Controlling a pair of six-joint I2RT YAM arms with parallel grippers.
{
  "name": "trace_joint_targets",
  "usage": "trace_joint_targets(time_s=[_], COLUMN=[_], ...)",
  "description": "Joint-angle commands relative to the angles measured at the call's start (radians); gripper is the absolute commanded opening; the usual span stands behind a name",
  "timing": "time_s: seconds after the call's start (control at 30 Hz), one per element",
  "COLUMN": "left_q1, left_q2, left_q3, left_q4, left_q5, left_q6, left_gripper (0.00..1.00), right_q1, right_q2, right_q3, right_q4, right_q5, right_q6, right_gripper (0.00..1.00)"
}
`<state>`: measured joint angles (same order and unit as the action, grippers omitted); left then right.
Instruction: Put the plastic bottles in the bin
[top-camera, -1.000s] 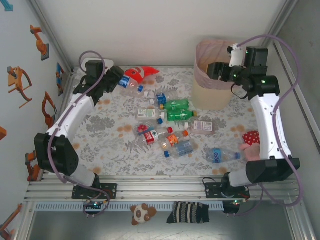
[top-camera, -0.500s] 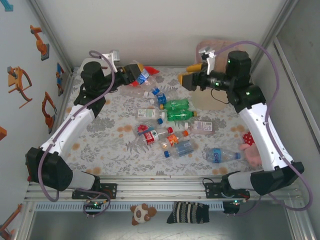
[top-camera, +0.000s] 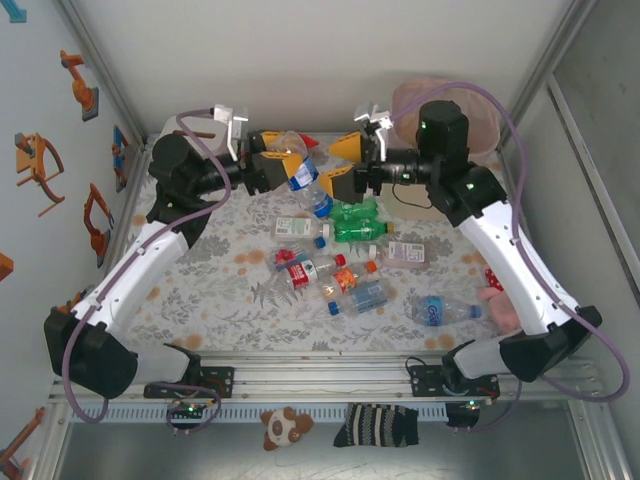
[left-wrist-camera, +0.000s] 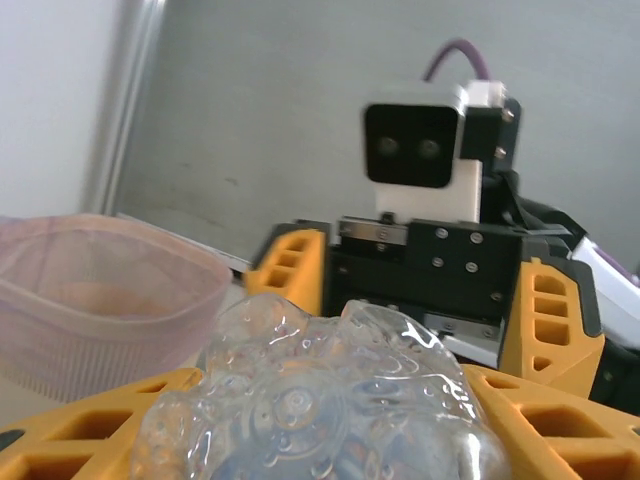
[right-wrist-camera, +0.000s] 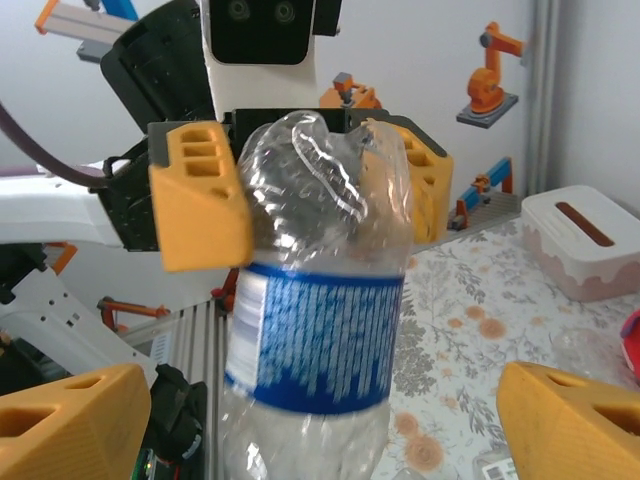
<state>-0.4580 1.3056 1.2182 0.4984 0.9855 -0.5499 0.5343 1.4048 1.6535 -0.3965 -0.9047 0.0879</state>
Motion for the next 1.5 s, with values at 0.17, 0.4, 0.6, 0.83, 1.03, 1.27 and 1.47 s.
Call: trace_joint_targets(time_s=[0.17, 0.4, 0.6, 0.83, 1.03, 1.27, 1.47], left_q1=[-0.047, -0.047, -0.047, -0.047, -0.047, -0.045, -0.041], left_q2=[-0.027, -0.023, -0.019, -0.012, -0.013, -0.024, -0.038], left_q3=[0.061, 0.066, 0.067, 0.067, 0.063, 0.055, 0.045], left_q4=[-0.111, -0.182, -0.175, -0.181, -0.182, -0.181, -0.187], left_q5=[0.066, 0.029, 0.012, -0.007, -0.023, -0.046, -0.098], left_q6=[0.158, 0.21, 0.211, 0.219, 0.219, 0.217, 0.223], left_gripper=[0.5, 0.5, 0.5, 0.53, 0.55, 0.6, 0.67], right_q1=[0.079, 0.107, 0.108, 0.109, 0.108, 0.109, 0.108], right_q2=[0.074, 0.1, 0.108, 0.114, 0.108, 0.106, 0.102], right_q3=[0.078, 0.084, 0.087, 0.103, 0.104, 0.114, 0.118], right_q4=[-0.077, -0.178, -0.186, -0.199, -0.204, -0.209, -0.209], right_q5=[-0.025, 0.013, 0.036, 0.051, 0.059, 0.072, 0.092], right_q6=[-0.074, -0.133, -0.127, -0.127, -0.129, -0.132, -0.133], right_gripper=[0.91, 0.85, 0.77, 0.69, 0.64, 0.58, 0.54])
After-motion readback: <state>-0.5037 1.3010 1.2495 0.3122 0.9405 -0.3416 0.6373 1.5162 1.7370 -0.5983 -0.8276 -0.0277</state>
